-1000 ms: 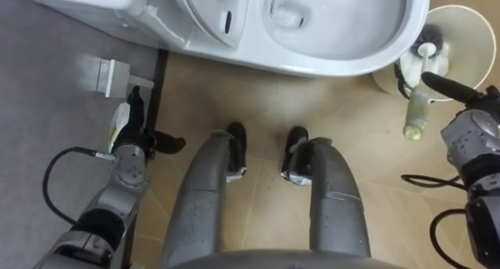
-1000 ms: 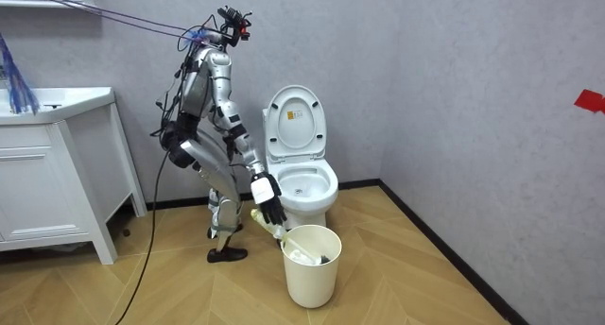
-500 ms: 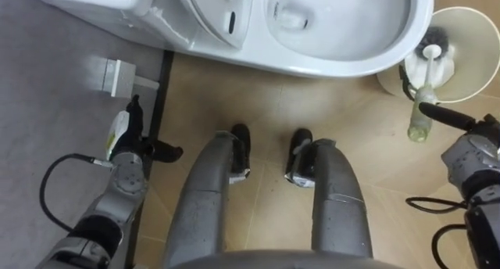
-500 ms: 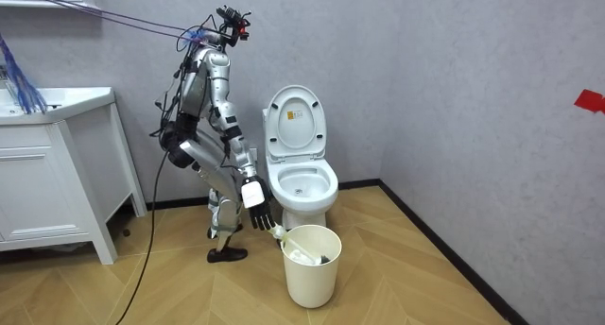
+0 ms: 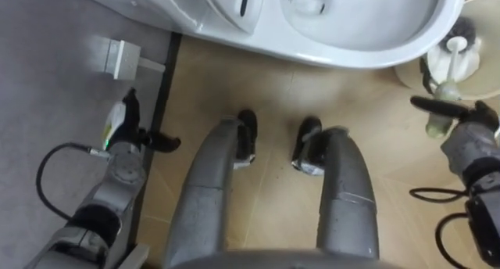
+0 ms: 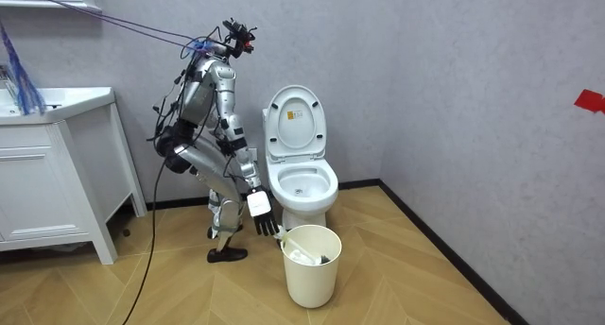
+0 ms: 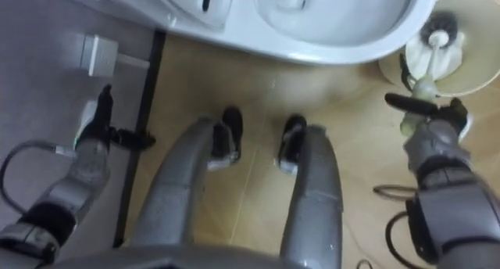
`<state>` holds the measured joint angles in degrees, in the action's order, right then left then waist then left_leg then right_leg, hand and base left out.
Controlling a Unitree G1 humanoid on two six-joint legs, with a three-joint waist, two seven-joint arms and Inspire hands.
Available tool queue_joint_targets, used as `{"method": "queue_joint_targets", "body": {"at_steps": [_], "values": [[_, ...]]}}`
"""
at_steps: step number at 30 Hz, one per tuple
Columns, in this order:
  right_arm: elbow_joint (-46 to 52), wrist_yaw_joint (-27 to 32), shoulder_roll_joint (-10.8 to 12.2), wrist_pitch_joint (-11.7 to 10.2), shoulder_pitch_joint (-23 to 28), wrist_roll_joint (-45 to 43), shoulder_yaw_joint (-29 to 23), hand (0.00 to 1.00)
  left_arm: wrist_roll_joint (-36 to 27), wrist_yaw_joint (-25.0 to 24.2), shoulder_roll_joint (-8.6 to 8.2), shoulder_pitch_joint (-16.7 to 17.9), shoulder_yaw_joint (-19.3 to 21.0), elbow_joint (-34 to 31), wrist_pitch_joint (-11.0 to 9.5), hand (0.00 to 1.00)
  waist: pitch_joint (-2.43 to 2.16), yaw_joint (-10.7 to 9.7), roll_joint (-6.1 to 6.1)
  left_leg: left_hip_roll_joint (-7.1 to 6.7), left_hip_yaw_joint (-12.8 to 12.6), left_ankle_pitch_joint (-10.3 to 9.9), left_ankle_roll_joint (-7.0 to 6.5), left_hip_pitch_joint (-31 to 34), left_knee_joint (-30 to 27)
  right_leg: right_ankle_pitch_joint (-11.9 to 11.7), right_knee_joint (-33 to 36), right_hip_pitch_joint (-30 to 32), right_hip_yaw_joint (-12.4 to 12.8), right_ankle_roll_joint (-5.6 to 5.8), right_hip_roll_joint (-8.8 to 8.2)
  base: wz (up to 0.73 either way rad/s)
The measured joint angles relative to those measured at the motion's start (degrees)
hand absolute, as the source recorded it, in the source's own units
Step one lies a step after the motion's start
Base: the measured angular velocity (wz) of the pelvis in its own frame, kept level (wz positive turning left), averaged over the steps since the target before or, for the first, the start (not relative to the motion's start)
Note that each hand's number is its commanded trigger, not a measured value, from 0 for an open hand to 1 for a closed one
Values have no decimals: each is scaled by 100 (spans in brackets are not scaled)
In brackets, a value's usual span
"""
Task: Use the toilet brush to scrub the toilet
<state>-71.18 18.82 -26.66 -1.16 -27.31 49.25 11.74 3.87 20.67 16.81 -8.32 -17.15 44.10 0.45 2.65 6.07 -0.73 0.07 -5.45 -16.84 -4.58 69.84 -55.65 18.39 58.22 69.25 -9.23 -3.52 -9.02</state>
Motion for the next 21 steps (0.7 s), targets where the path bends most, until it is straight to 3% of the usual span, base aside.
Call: {"method": "queue_joint_targets", "body": {"at_steps": [8, 17, 21], "values": [[-234, -546, -40, 24, -207, 460, 1, 0, 11, -9, 162, -26, 4, -27, 10, 0, 5, -2, 7, 4, 43, -108, 36, 431, -411, 112, 373, 399, 34, -28, -1, 0], [-550, -1181, -144, 253, -246, 926, 56, 0, 4, -253, 267, -39, -3, -27, 210, 0, 8, 14, 3, 3, 76, -179, -4, 658, -582, 137, 487, 582, 0, -3, -2, 0], [-556, -1293, -212, 256, -161, 945, 111, 0, -111, -371, 272, -45, -109, -36, 210, 0, 8, 7, 3, -83, 69, -202, -38, 732, -611, 195, 579, 664, 3, 36, -91, 8]]}}
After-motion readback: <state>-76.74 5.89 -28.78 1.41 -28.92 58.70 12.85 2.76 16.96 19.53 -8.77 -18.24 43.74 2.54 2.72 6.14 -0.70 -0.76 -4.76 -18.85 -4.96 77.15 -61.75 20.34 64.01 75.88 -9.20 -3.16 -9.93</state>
